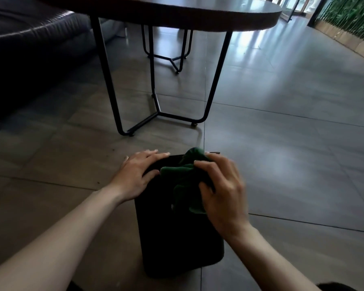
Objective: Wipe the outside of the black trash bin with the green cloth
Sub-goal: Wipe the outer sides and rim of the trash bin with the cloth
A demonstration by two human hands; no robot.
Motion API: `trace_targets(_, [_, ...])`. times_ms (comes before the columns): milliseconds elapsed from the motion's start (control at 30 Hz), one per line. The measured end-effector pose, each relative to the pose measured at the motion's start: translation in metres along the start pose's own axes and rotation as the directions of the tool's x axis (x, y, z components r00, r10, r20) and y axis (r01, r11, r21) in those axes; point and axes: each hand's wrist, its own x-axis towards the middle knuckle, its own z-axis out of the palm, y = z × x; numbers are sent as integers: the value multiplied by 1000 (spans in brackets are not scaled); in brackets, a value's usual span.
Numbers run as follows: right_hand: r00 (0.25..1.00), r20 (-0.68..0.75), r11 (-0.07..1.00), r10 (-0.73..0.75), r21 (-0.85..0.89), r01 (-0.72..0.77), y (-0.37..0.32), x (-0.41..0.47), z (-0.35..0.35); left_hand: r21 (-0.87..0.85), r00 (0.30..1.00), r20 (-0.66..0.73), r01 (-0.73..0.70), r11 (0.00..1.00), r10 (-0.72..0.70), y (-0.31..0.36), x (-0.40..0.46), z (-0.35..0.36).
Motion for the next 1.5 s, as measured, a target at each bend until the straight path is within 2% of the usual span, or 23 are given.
trace_targets(133, [960, 280, 997, 29, -76, -8, -7, -37, 47, -9, 1000, 13, -20, 1000, 21, -5, 0, -2])
trace_targets(300, [888, 453, 967, -83, -179, 182, -8, -83, 75, -22, 1000, -10, -15, 1000, 15, -11, 4, 0])
trace_targets(400, [845, 502, 900, -185, -258, 351, -4, -108, 80, -38, 1000, 4, -6, 999, 6, -12, 5, 1])
trace_targets(500, [783, 532, 823, -321, -252, 509, 14, -125, 71, -46, 1000, -3, -1, 999, 1, -11, 5, 1])
trace_targets(567, [777, 522, 803, -352, -259, 538, 31, -115, 59, -39, 1000, -7, -6, 999, 6, -12, 4, 2])
trace_targets(633, [870, 425, 875, -249, -287, 390, 42, -89, 51, -46, 1000, -12, -2, 999, 2, -13, 4, 2])
trace_targets(700, [955, 294, 955, -33, -274, 118, 43, -58, 51, -54, 1000, -14, 0, 999, -1, -12, 3, 2])
trace_targets(767, [969, 182, 969, 165, -212, -125, 30, -31, 59, -55, 1000, -17, -5, 998, 4, -11, 3, 2])
trace_targets(800, [961, 160, 961, 226, -199, -192, 22, -24, 66, -51, 1000, -17, -5, 999, 4, -12, 2, 2])
trace_targets(833, [959, 163, 956, 232, -221, -193, 12, -24, 74, -48, 1000, -16, -2, 999, 1, -12, 3, 2])
trace_targets(867, [964, 194, 958, 181, -258, -128, 2, -31, 82, -47, 1000, -17, 3, 999, -3, -14, 2, 2])
trace_targets(933, [942, 332, 945, -50, -291, 153, -12, -67, 97, -54, 1000, -14, 9, 999, -10, -16, 2, 1])
trace_targets(1033, [756, 524, 784, -392, -240, 572, -1, -131, 93, -67, 1000, 13, -7, 998, 8, -16, 2, 3])
trace_targets(1100, [648, 578, 677, -497, -208, 705, 20, -144, 78, -66, 999, 28, -28, 997, 30, -11, 2, 6])
trace_targets(1167, [613, 596, 642, -519, -202, 740, 39, -134, 63, -65, 999, 32, -31, 997, 34, -6, 4, 10])
trace_targets(1233, [666, 585, 684, -464, -241, 688, 50, -111, 54, -71, 1000, 24, -14, 997, 16, -4, 5, 11])
trace_targets(1267, [729, 558, 733, -396, -285, 617, 51, -97, 51, -76, 1000, 21, -8, 997, 10, -4, 5, 11])
trace_targets(1333, [870, 461, 861, -174, -357, 362, 46, -69, 50, -82, 1000, 19, -3, 997, 5, -4, 6, 12])
trace_targets(1367, [910, 411, 905, -48, -368, 214, 40, -60, 51, -82, 1000, 16, -4, 997, 5, -4, 6, 12])
trace_targets(1433, [928, 355, 925, 112, -378, 33, 24, -54, 59, -82, 1000, 11, -2, 997, 3, -3, 6, 12])
trace_targets(1500, [926, 359, 916, 113, -398, 43, 12, -67, 67, -83, 1000, 10, -1, 997, 2, -1, 6, 13])
